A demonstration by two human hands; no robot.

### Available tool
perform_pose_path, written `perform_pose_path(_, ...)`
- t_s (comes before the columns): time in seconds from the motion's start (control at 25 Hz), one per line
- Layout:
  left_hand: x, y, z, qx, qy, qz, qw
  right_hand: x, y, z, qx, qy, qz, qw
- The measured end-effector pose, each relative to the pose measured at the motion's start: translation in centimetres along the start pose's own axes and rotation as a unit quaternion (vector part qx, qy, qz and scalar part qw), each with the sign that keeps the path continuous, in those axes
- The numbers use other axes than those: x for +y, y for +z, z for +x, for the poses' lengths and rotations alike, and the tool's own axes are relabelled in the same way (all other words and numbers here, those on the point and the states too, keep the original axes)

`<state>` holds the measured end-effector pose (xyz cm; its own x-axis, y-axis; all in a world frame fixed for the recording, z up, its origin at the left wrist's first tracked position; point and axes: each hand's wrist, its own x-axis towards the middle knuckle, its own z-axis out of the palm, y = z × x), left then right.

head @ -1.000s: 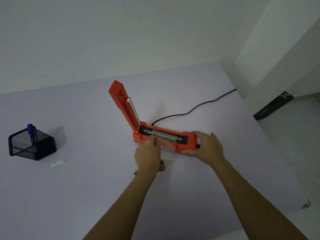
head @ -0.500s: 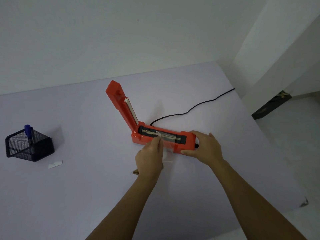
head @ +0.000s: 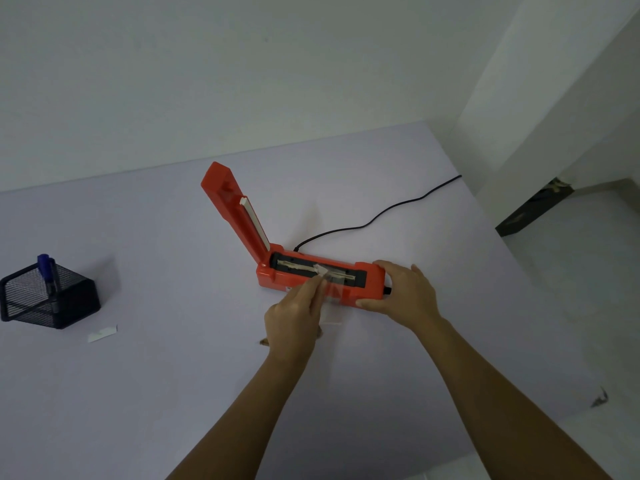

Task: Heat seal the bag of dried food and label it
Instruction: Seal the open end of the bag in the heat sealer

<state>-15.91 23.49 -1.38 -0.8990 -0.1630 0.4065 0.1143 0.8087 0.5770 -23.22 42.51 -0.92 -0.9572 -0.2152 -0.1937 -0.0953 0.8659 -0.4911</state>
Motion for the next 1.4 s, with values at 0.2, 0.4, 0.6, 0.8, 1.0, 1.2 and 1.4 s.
perform_pose_path(0.2,0.1,-0.4,0.3,-0.005,-0.046,-0.037,0.998,0.0,-0.1,0.1,0.001,-0.001,0.000,1.000)
perform_pose_path(0.4,0.4,-0.6,0.6,0.003,-0.021,-0.032,0.999,0.1,0.1,0.2,0.000,-0.001,0.002,1.000)
perform_pose_path(0.6,0.6,-0.4,0.9,0.008,0.011,-0.020,1.000,0.1,0.0,0.2,0.009,-0.013,0.002,1.000)
perform_pose_path(0.8,1.0,-0.6,0.6,0.015,0.008,-0.036,0.999,0.4,0.3,0.3,0.009,-0.011,-0.001,1.000)
perform_pose_path(1.0,1.1,-0.6,0.3,0.003,0.029,-0.033,0.999,0.5,0.4,0.3,0.010,-0.010,0.001,1.000)
perform_pose_path(1.2,1.6,-1.1,0.7,0.030,0.045,-0.030,0.998,0.4,0.1,0.3,0.011,-0.010,0.003,1.000)
perform_pose_path(1.4,1.7,-2.0,0.8,0.039,0.036,-0.036,0.998,0.3,-0.1,0.1,0.004,-0.004,0.000,1.000)
